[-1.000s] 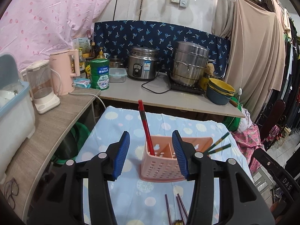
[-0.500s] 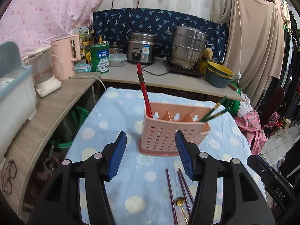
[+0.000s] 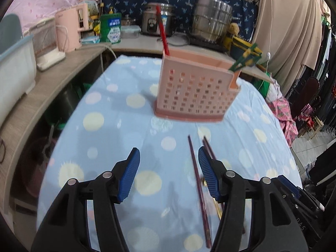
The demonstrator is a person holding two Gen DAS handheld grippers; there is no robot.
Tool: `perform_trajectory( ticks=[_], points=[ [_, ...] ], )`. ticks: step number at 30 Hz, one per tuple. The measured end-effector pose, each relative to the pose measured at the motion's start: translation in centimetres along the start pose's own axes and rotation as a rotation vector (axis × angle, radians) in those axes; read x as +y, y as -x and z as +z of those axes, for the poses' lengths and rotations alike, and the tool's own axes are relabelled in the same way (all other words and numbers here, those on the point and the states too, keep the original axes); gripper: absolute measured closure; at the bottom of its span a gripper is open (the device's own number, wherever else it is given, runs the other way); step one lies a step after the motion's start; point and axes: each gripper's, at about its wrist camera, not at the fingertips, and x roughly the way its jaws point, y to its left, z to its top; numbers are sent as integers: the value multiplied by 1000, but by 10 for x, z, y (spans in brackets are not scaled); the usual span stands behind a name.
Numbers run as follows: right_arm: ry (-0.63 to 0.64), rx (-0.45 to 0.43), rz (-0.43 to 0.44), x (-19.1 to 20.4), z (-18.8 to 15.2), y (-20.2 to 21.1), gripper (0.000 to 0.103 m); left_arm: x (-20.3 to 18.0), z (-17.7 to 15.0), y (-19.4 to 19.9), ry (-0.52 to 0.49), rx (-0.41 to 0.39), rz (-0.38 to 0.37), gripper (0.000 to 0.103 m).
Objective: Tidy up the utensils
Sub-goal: 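Withdraw both open tools from the basket back over the remaining utensils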
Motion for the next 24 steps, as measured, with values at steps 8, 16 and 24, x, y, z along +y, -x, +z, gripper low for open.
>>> perform_trajectory(
  ticks=[8, 16, 24],
  points=[
    [39, 93, -24, -4, -45, -9, 74, 3, -44, -10, -2, 88, 8, 48],
    [51, 147, -19, -6, -70, -15, 74, -4, -75, -10, -23, 127, -14, 48],
    [75, 165, -13, -3, -78, -19, 76, -24, -99, -9, -93, 162, -39, 48]
  ],
)
